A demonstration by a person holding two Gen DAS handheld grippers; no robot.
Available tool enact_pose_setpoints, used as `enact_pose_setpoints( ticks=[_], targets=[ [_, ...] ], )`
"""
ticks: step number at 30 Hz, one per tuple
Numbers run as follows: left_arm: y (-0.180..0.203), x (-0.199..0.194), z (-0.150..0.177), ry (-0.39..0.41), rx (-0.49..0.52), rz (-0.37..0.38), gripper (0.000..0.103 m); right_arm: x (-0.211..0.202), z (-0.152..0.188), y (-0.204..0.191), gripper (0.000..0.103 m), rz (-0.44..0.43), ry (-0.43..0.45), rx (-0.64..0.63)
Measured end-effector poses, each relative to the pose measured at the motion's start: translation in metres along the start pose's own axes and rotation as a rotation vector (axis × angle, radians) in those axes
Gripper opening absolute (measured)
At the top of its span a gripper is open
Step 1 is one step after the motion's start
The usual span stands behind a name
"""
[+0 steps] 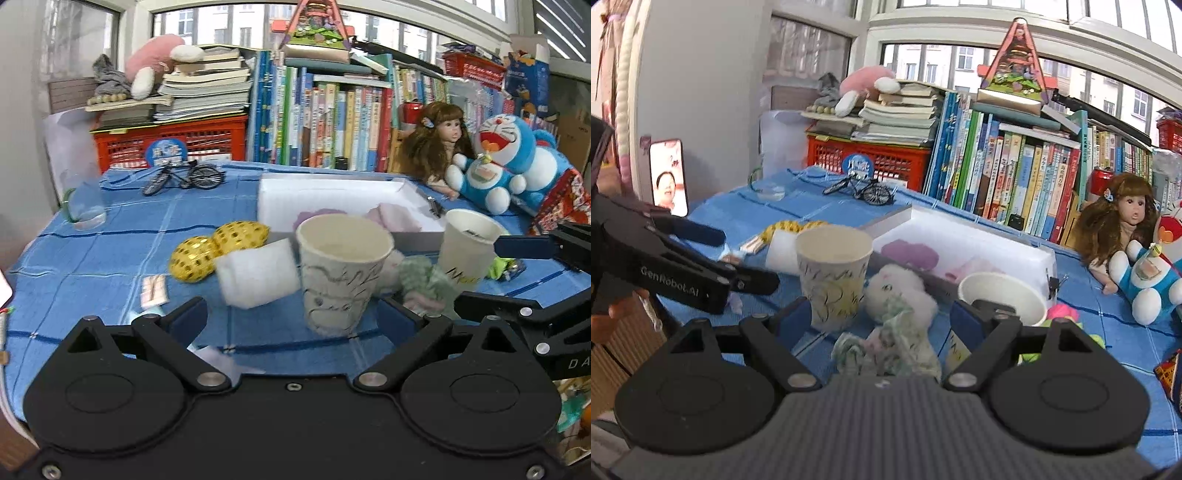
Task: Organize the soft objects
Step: 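Grasp the white tissue with the left tool while the right tool grasps the green checked cloth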
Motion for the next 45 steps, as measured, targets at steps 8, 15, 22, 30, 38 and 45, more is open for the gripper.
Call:
enact_pose_setpoints(
  ticks=[8,15,22,30,38,45],
  targets=[
    [-0.014,0.002,0.027,-0.015,-0.041,-0.093,0.098,0.016,0.017,-0.002,0.089,0.027,-0.03,-0.002],
    [-0.026,0.006,0.044,-0.057,-0.1,-0.123,0.083,0.025,0.028,-0.009,0.089,0.044,-0.026,-0.031],
    [-0.026,0.009,0.052,-0.086,-0.117,-0.119,0.071,0.034,0.032,-0.011,0.088,0.059,-0.029,-0.032],
    [-0.019,0.016,0.052,-0.094,-0.117,-0.09,0.063,0.045,0.039,-0.014,0.087,0.09,-0.045,-0.04],
    [-0.014,0.019,0.043,-0.06,-0.099,-0.088,0.063,0.054,0.04,-0.015,0.079,0.103,-0.05,-0.022],
    [-0.008,0.025,0.043,-0.079,-0.068,-0.05,0.049,0.06,0.043,-0.017,0.058,0.09,-0.066,-0.016]
  ],
)
Point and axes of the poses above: each gripper's, at about its wrist camera, not at the fingertips, and x roughly the way its jaws point, y to its right, z to its underside, the point moved 3 cm from there along x, roughly the way its jaws point, and after that the axes turned 10 degrees about x, right-handed, at the moved point
